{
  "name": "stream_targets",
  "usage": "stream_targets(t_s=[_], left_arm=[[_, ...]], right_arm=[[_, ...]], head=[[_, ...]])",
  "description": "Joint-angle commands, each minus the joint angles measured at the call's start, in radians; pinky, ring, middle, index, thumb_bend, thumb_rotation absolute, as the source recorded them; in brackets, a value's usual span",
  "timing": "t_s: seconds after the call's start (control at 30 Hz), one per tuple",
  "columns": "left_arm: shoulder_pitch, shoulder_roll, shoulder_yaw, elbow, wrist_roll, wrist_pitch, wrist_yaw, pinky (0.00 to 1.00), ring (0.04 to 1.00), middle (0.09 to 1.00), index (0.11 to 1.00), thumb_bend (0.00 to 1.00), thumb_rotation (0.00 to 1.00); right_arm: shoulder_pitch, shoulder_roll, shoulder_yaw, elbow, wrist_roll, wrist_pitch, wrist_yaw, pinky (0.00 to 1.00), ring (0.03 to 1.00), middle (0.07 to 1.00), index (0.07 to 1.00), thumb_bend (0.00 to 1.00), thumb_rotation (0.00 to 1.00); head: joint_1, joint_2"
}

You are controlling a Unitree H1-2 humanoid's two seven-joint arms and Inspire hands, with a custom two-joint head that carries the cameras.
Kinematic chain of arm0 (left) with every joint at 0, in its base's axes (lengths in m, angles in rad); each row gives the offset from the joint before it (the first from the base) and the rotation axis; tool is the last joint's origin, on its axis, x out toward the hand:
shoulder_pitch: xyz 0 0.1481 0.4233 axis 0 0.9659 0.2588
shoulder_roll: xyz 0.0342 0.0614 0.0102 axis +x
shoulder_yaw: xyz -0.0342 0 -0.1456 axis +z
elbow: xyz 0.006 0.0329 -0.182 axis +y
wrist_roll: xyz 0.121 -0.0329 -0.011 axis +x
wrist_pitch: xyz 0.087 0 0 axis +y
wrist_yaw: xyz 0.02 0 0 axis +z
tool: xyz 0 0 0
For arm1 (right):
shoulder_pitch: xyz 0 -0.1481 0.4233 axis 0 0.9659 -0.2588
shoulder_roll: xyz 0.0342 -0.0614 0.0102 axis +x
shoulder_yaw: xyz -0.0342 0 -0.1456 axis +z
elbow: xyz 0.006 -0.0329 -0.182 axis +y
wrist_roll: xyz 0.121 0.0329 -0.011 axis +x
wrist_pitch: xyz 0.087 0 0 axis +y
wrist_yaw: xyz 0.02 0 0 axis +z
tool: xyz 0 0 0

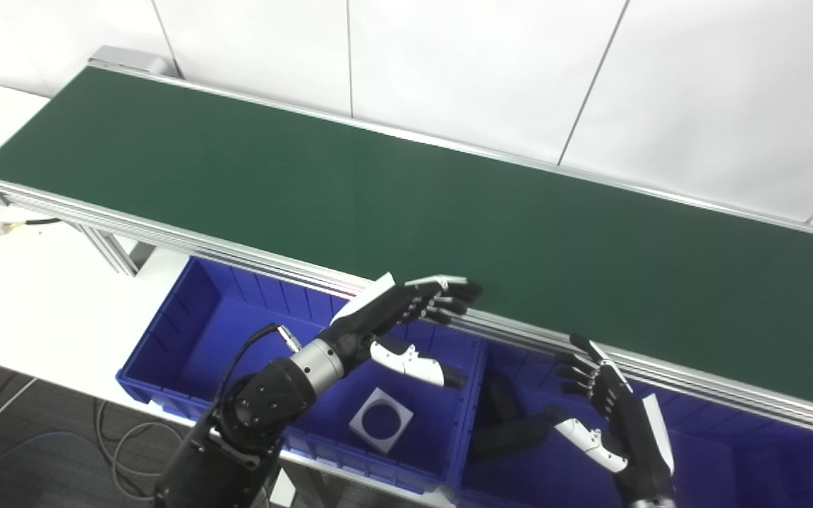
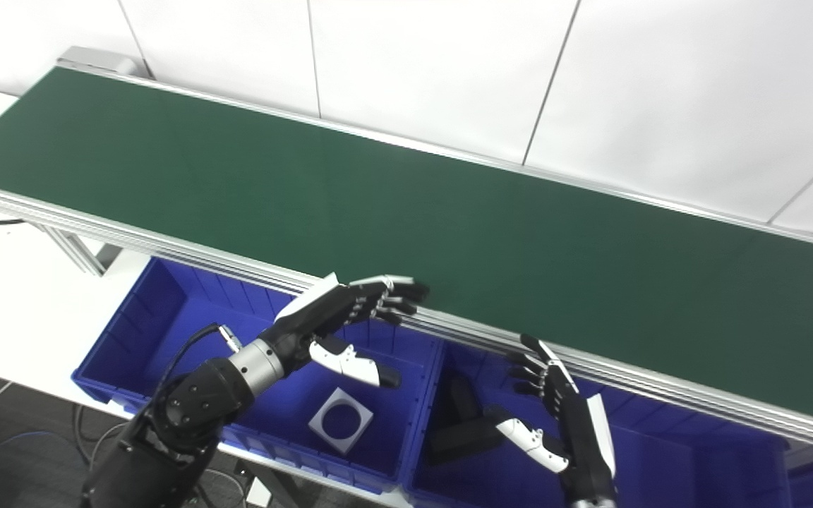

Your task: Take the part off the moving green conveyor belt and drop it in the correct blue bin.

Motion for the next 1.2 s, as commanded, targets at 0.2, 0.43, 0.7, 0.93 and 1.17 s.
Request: stream_targets(t_s=[0.2, 0.43, 0.7, 0.93, 1.17], left_arm=[[0.038, -0.063, 0.052, 0.128, -0.114, -0.208, 0.061, 0.78, 0.849, 0.881, 0.889, 1.0, 0.43], [0.035, -0.059, 0.088, 0.282, -0.152, -0.307, 0.062, 0.78, 0.837, 0.857, 0.858, 1.0, 0.45], [-0.119, -0.054, 0.137, 0.699, -0.22, -0.487, 0.022, 0.66, 0.729, 0.755, 0.754, 1.0, 0.46], [-0.078, -0.04, 0.144, 0.624, -0.238, -0.474, 0.009, 0.68, 0.713, 0.731, 0.727, 1.0, 0.48], [-0.057, -0.02, 0.138, 0.556, -0.274, -0.432, -0.022, 0.77, 0.785, 0.795, 0.769, 1.0, 0.41]], right_arm=[[0.008, 0.023, 0.01, 0.006, -0.006, -0.089, -0.029, 0.68, 0.747, 0.78, 0.874, 0.74, 0.53], [0.029, 0.046, 0.027, 0.014, -0.035, -0.104, -0.057, 0.68, 0.749, 0.787, 0.874, 0.73, 0.53], [0.035, 0.076, 0.05, 0.038, -0.079, -0.107, -0.094, 0.69, 0.752, 0.786, 0.868, 0.73, 0.53], [0.035, 0.098, 0.062, 0.054, -0.09, -0.108, -0.111, 0.71, 0.766, 0.801, 0.877, 0.76, 0.54], [0.017, 0.12, 0.075, 0.096, -0.121, -0.116, -0.142, 0.71, 0.767, 0.793, 0.874, 0.77, 0.56]], head=[[-0.075, -0.05], [-0.191, -0.086], [-0.336, -0.103], [-0.371, -0.094], [-0.524, -0.112]])
